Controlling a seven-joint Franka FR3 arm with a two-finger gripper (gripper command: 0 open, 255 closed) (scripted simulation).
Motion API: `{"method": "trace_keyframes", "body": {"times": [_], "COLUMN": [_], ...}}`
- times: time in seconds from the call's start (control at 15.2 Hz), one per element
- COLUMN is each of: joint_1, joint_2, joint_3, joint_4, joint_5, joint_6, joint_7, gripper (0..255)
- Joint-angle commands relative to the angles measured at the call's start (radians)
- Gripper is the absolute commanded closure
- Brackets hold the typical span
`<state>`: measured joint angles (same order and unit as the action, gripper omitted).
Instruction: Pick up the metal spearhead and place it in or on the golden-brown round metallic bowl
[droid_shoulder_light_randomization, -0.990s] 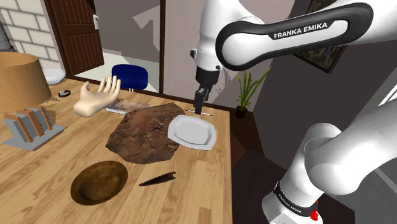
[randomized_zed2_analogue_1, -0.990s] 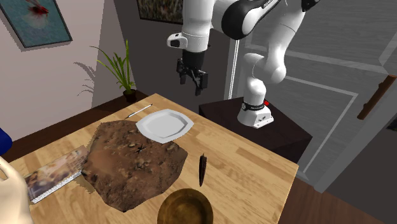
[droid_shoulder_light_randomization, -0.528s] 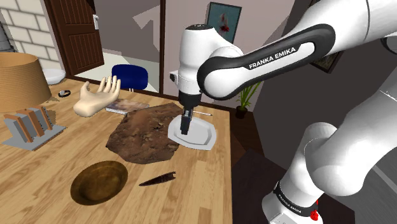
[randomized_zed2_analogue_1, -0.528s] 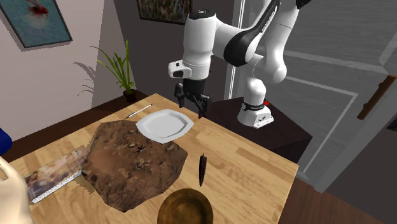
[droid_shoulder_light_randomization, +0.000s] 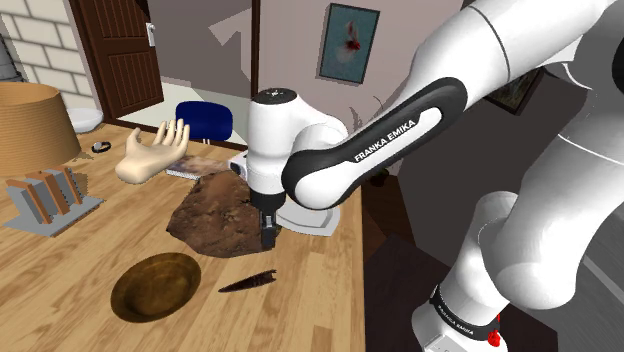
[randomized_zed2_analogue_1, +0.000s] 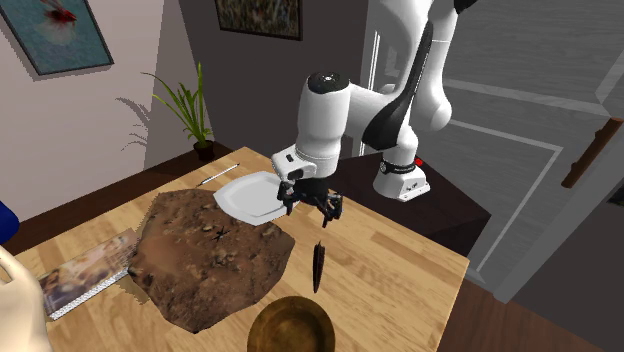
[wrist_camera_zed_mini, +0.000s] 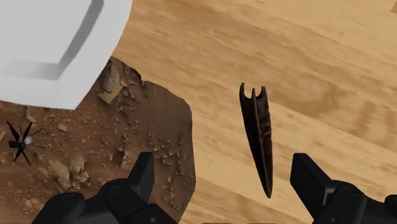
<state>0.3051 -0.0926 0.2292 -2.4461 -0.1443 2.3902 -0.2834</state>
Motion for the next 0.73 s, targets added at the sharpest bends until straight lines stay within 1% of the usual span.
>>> {"method": "trace_keyframes", "body": {"times": [0.0, 0.26, 0.66], "joint_1": [0.014, 0.046, 0.05], "joint_2": [0.057, 0.169, 0.245], "joint_3": [0.016, 0.045, 0.033], "joint_4": [0.006, 0.024, 0.024], "joint_5": [-0.022, -0.082, -0.141], "joint_6": [0.047, 0.13, 0.199], "joint_7": [-0.018, -0.035, 0.001], "gripper": [0, 0, 0]}}
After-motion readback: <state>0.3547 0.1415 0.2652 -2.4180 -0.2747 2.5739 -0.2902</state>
